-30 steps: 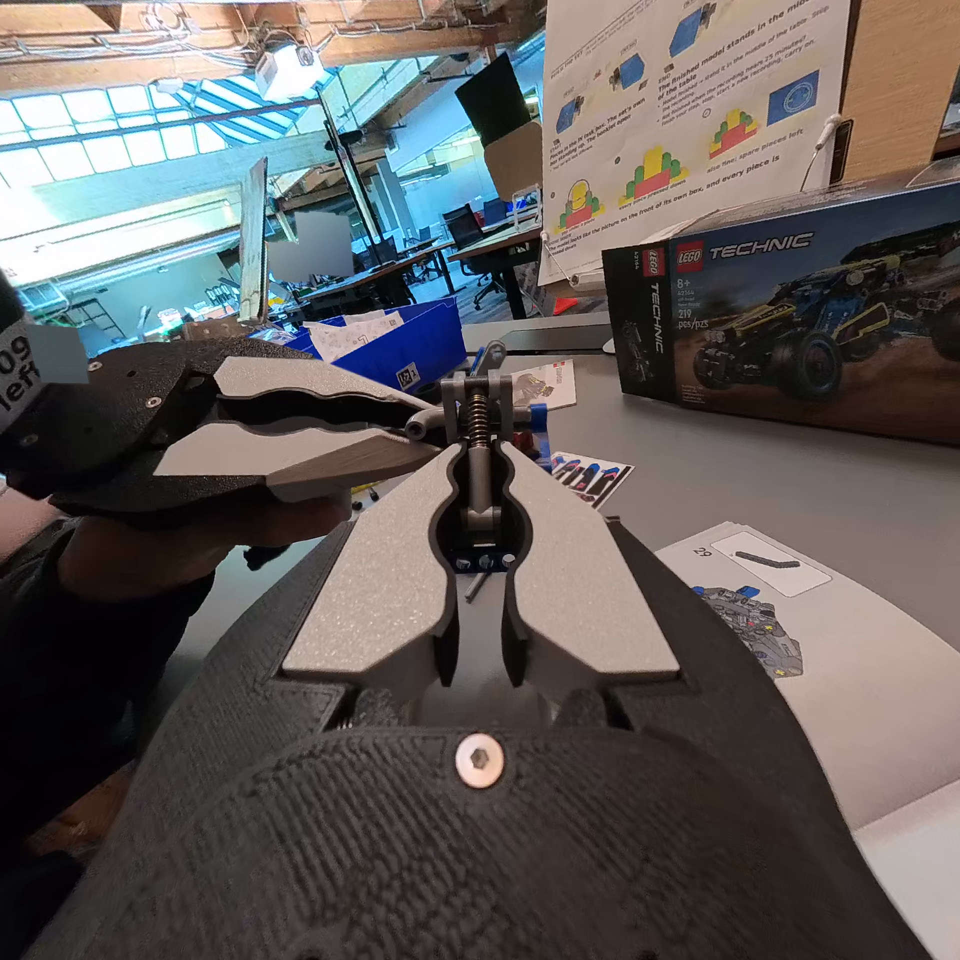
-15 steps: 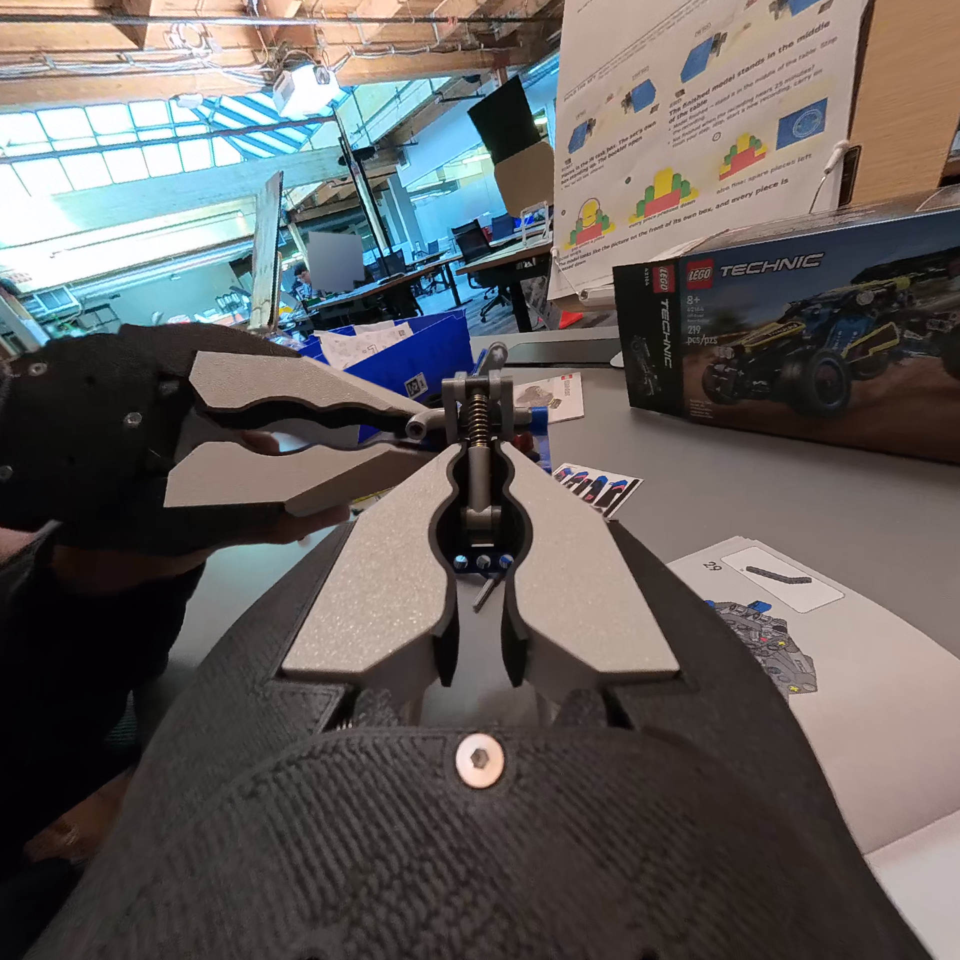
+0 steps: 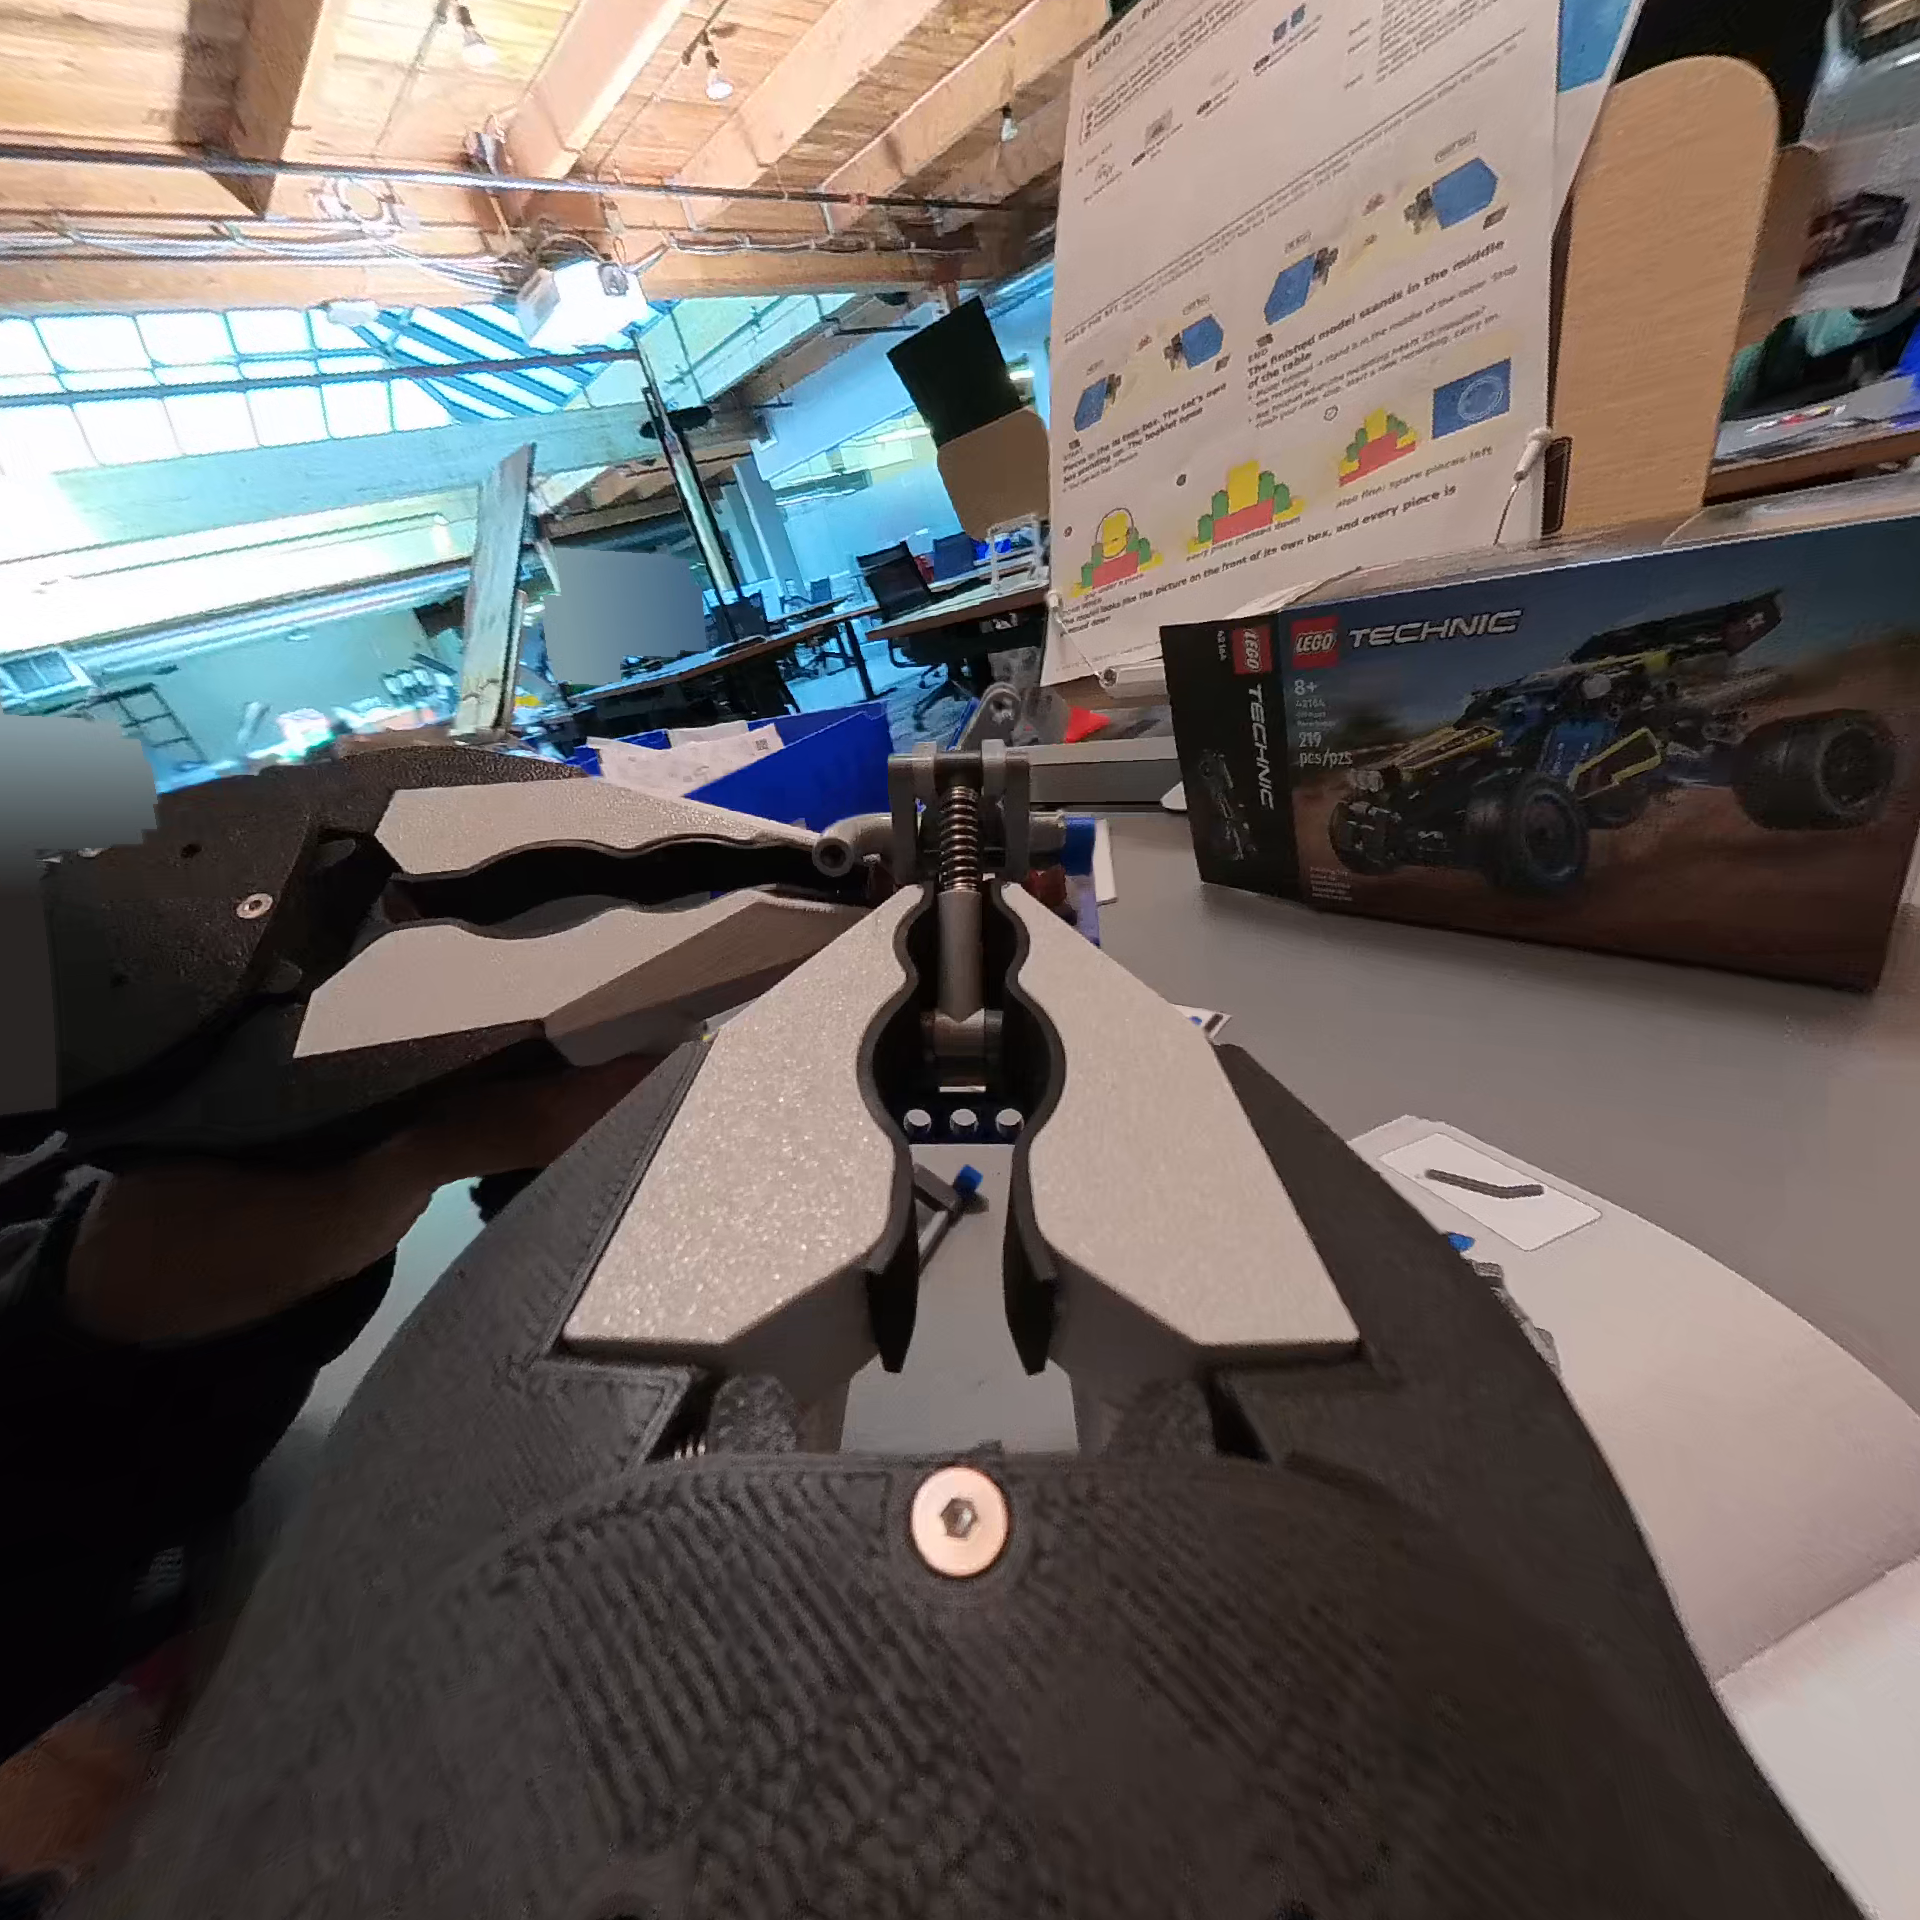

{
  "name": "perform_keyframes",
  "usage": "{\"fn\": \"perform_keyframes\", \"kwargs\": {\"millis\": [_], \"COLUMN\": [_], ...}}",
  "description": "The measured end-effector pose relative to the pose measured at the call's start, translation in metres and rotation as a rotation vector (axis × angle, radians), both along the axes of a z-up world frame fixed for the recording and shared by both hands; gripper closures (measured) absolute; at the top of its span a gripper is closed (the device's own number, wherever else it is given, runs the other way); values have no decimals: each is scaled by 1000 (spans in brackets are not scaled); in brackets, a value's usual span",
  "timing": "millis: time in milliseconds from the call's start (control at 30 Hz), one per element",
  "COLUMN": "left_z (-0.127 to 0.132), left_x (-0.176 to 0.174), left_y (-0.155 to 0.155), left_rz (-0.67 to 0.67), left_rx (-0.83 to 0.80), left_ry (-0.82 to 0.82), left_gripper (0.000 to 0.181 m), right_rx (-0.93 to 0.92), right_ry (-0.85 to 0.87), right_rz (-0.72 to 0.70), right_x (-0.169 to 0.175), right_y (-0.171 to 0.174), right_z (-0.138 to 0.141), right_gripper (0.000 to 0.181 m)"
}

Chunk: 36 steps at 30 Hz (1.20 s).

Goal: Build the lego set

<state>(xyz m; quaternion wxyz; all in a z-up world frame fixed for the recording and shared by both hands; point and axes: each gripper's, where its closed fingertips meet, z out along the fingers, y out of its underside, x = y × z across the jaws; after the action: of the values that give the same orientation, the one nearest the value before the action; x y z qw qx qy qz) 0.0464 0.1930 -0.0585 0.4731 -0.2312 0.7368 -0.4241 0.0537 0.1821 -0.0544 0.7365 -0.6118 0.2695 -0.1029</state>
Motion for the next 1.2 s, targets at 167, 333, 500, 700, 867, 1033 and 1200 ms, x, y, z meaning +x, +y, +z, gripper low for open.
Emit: {"fn": "perform_keyframes", "kwargs": {"millis": [167,333,500,700,867,1033,1200], "left_z": [19,34,42,41,27,25,32], "left_x": [-7,-15,-18,-16,-17,-18,-18], "left_y": [6,17,34,43,36,38,48], "left_rz": [2,-78,-200,-269,-319,-321,-312], "left_rx": [55,-37,-245,-346,-333,-307,-311], "left_ry": [-73,-8,115,182,256,261,240], "left_gripper": [166,157,155,157,157,157,159], "right_rx": [76,138,163,142,89,-53,-323], "right_ry": [53,17,-49,-130,-284,-462,-787], "right_rz": [98,204,273,336,384,338,160], "right_x": [-2,-8,-12,-21,-34,-39,-42], "right_y": [2,3,0,0,3,5,9], "right_z": [2,12,21,25,24,19,15], "right_gripper": [176,176,177,176,176,176,176]}}
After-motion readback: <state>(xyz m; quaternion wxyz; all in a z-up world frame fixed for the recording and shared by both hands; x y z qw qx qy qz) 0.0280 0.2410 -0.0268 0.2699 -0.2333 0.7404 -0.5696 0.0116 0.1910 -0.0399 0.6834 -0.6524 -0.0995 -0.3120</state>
